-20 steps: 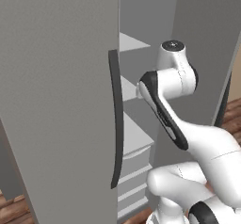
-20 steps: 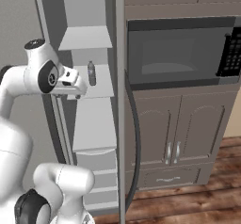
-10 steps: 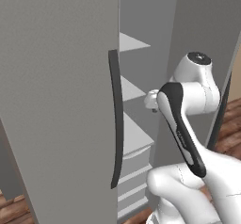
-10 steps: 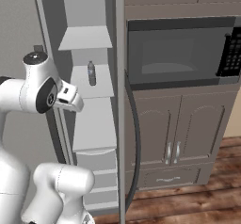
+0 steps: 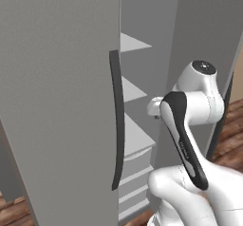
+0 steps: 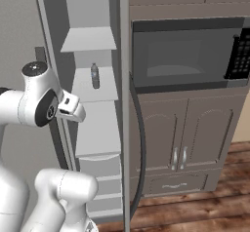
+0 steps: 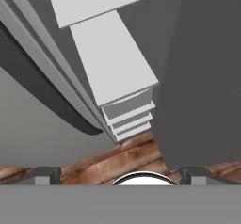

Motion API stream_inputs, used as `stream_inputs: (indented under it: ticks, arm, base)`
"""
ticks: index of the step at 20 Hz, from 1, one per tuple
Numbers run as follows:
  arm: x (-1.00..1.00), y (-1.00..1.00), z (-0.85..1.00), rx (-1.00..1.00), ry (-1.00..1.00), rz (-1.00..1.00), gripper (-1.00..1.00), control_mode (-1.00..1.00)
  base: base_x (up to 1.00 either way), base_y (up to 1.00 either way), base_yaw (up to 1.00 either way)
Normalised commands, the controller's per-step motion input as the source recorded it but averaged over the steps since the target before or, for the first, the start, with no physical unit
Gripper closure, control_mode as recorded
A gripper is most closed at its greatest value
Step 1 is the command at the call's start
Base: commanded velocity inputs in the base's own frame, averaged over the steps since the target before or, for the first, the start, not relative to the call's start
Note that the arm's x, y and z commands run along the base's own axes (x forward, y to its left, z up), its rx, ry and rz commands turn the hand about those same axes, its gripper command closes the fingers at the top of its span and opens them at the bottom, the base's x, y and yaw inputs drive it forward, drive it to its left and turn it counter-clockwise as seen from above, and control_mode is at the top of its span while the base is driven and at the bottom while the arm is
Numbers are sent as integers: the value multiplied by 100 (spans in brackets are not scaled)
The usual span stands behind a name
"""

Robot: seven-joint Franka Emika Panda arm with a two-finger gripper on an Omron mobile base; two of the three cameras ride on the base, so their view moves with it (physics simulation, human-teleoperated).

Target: Take the bottled waters from the counter and place them in the freezer to freeze. Close the freezer door after placing the bottles.

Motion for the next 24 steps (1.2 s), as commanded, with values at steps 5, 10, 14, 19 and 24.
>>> stream_inputs:
  ticks: [5,10,14,19,24]
  arm:
    - [-2,0,-21,-7,0,0,-100,-100]
    - [-4,0,-30,-7,0,0,-100,-100]
    - [0,0,0,0,0,0,-100,-100]
    - [0,0,0,0,0,0,-100,-100]
    - [-7,0,0,0,0,0,-100,100]
  base:
    - [0,0,0]
    - [0,0,0]
    - [0,0,0]
    - [0,0,0]
    - [-23,9,2]
